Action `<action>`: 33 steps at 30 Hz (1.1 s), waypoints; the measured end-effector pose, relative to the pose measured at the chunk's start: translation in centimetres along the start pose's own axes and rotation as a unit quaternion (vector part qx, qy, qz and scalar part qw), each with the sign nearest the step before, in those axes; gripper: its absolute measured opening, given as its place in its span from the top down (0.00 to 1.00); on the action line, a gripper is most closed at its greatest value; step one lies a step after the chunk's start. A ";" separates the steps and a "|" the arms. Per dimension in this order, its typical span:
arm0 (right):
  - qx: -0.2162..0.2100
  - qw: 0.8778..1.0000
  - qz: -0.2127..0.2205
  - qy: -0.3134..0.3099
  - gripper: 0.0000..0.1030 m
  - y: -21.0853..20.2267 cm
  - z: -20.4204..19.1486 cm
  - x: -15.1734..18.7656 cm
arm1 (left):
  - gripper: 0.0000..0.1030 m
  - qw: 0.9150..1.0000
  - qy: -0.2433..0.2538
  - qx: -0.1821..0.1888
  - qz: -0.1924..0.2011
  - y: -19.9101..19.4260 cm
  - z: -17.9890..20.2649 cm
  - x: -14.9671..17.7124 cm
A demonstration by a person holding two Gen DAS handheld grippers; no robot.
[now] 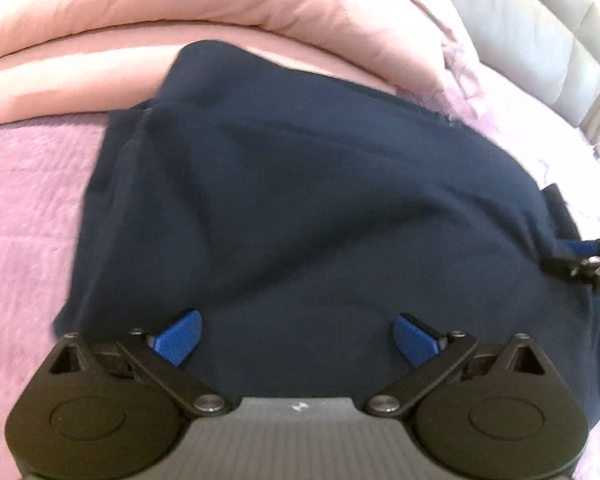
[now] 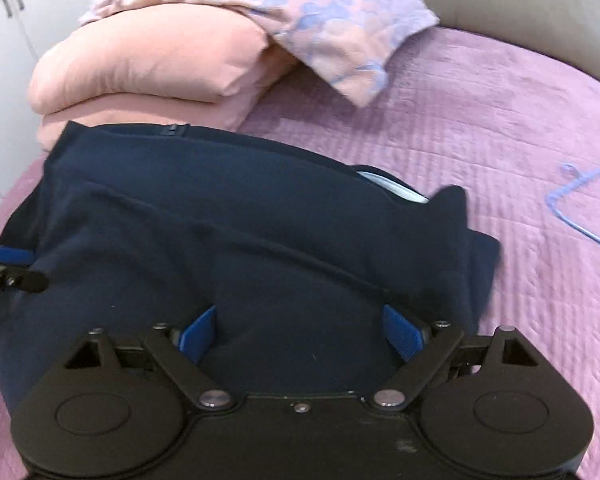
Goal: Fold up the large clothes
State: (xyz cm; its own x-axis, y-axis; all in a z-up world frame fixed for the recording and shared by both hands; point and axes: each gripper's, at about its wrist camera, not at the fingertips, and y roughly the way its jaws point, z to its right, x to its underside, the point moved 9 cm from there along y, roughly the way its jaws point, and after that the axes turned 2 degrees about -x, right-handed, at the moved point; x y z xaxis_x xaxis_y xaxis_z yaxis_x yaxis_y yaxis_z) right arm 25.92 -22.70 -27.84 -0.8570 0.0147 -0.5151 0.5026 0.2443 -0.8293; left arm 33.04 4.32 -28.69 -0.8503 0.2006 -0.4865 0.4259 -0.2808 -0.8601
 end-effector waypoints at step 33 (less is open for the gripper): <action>0.153 0.985 0.068 0.044 0.00 2.1 -10.7 -4.2 | 0.00 0.975 -0.169 0.144 0.021 0.7 -14.2 -5.7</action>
State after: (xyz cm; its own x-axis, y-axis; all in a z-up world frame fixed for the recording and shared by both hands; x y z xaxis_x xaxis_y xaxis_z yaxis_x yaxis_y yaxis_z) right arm 29.34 -11.84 -25.10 -0.7786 0.1141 -0.6170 0.6134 -0.0684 -0.7868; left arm 42.57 16.26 -28.70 -0.9080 -0.1245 -0.4000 0.3998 -0.5432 -0.7383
